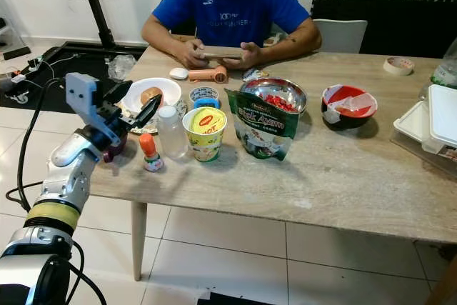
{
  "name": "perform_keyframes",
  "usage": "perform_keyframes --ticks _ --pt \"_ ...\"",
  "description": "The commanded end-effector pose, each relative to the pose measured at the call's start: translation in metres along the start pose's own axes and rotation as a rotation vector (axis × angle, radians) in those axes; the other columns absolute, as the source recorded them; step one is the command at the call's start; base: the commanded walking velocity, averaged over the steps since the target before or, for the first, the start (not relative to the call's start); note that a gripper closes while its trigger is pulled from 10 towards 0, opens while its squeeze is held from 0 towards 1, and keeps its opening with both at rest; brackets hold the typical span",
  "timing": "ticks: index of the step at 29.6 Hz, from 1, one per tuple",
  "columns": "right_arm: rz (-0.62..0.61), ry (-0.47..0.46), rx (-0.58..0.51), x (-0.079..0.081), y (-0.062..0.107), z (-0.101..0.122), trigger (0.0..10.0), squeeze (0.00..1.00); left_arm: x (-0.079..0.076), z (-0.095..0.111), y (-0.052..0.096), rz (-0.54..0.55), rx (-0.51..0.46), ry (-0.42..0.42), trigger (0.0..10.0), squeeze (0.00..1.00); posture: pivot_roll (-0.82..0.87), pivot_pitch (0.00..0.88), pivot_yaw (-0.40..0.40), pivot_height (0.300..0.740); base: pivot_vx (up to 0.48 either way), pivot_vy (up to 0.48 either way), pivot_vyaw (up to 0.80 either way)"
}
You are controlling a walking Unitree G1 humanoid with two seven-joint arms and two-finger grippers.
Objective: Restocking fridge
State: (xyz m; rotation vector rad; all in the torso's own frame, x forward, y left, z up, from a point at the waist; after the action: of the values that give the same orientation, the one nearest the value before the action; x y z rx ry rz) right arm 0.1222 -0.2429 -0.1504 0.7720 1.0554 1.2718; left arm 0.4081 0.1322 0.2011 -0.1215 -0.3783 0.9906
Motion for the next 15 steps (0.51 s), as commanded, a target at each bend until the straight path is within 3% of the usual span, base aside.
perform_keyframes --ticks 1,8,15 --pt "-0.003 -0.025 0.012 0.002 0.001 -0.006 10.0 0.00 -0.009 -0.004 -0.004 -0.026 0.015 -0.003 10.0 0.00 -0.02 0.092 0.063 0.740 0.000 0.000 0.00" --pt "-0.007 -0.036 0.018 0.001 0.001 -0.009 10.0 0.00 -0.038 -0.002 -0.022 -0.129 0.009 0.022 10.0 0.00 -0.03 0.120 0.069 0.740 0.000 0.000 0.00" --pt "-0.011 -0.050 0.030 0.001 0.002 -0.016 10.0 0.00 -0.033 -0.004 -0.027 -0.083 0.045 -0.034 10.0 0.00 -0.04 0.141 0.076 0.740 0.000 0.000 0.00"
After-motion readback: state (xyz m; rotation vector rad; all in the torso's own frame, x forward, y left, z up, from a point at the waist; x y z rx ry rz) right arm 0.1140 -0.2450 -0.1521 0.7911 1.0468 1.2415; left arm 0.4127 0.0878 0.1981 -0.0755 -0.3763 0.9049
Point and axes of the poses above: a point about 5 cm out from each wrist's last joint towards the gripper, its own y axis pointing back from the gripper into the wrist, its own z axis along the axis of the wrist's last joint, x = y × z, the point moved 5 cm from there along -y, pointing out of the wrist towards the gripper, and after that the axes turned 11 degrees about -y, right-handed, at the moved point
